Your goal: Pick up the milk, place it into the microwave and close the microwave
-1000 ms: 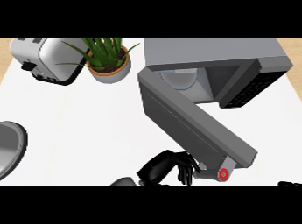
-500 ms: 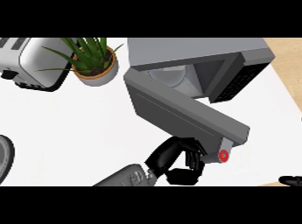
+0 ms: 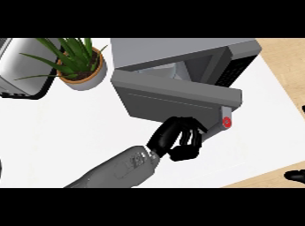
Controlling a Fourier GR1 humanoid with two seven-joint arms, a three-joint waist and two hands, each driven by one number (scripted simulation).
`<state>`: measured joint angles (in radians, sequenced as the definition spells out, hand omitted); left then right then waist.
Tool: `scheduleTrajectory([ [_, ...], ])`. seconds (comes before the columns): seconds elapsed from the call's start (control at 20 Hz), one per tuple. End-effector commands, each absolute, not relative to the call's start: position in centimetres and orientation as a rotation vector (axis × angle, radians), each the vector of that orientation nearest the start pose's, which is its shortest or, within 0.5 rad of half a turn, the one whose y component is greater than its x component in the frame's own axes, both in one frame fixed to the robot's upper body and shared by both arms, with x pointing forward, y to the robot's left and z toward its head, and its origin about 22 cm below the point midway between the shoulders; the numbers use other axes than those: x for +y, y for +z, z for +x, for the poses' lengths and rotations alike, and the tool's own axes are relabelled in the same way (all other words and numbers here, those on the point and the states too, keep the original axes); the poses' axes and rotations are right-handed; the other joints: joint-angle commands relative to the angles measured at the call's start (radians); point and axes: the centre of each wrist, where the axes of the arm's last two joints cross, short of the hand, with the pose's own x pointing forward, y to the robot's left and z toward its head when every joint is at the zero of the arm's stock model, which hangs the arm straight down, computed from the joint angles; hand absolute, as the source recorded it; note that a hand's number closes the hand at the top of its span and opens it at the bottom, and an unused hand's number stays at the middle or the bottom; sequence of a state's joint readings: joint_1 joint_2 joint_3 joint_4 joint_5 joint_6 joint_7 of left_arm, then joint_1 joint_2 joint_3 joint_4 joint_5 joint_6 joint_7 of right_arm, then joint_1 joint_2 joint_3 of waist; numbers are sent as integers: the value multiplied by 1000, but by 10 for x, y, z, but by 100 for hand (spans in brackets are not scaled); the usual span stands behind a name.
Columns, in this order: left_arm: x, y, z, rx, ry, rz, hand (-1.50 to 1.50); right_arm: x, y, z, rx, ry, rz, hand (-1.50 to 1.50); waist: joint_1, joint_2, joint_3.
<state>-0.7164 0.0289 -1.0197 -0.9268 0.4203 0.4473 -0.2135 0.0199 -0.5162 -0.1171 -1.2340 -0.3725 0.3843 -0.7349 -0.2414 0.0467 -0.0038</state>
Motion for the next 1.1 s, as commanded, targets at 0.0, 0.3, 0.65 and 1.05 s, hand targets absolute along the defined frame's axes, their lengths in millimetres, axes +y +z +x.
scheduleTrajectory([
  [0.0, -10, 19, 296, -1733, -694, -306, 150, -407, 1, 228, -2045, 159, 162, -150, -45, 1, -3],
  [0.3, -16, 38, 314, -1759, -691, -250, 150, -402, 20, 246, -2083, 187, 231, -150, -81, 13, -1],
  [0.65, -20, 56, 332, -1751, -652, -215, 150, -399, 35, 259, -2092, 229, 317, -150, -111, 26, 3],
  [1.05, -24, 78, 348, -1787, -602, -176, 150, -387, 58, 276, -2104, 305, 455, -150, -139, 36, 5],
])
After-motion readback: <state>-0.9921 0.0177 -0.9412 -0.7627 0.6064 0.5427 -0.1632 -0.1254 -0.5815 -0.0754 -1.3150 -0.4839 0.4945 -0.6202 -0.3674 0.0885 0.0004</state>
